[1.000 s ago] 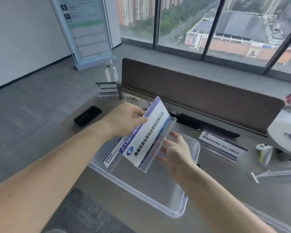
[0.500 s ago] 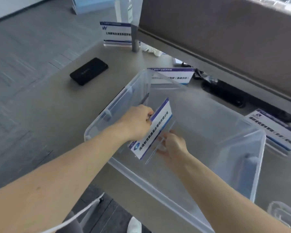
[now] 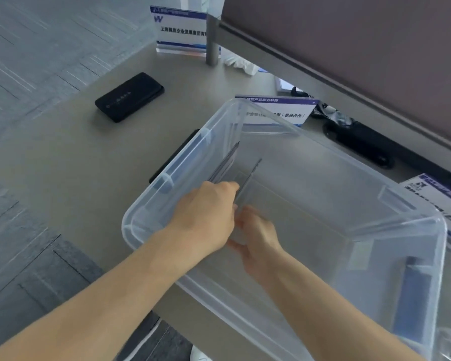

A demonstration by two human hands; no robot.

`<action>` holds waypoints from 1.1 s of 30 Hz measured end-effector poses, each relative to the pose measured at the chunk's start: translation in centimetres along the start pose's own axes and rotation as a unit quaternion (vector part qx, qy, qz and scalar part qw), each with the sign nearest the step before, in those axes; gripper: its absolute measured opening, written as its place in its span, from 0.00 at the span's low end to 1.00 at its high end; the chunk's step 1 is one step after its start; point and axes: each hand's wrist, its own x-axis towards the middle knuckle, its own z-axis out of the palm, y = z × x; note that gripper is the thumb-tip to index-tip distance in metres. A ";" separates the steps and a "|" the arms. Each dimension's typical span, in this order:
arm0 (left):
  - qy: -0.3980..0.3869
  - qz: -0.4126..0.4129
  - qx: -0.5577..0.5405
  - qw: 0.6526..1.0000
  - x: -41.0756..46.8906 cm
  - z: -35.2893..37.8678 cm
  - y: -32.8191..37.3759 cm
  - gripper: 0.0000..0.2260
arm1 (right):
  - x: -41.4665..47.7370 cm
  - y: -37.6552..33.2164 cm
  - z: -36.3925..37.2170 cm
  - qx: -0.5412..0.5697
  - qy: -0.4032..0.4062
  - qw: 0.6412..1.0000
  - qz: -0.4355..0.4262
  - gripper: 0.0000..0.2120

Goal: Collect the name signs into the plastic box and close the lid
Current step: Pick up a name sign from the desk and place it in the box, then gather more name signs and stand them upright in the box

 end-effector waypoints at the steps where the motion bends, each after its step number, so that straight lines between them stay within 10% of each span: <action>1: 0.003 -0.001 -0.002 1.000 0.0 -0.1 -0.1 0.10 | 0.3 0.2 0.0 0.006 0.000 1.000 0.004 0.11; 24: 0.068 -0.004 0.057 0.996 -0.1 0.5 -0.2 0.12 | -0.2 0.1 0.0 -0.019 -0.029 0.999 -0.005 0.14; 33: 0.176 0.152 -0.021 0.972 -2.0 -4.4 7.4 0.21 | -9.5 -5.0 -8.6 -0.010 -0.013 0.969 -0.245 0.26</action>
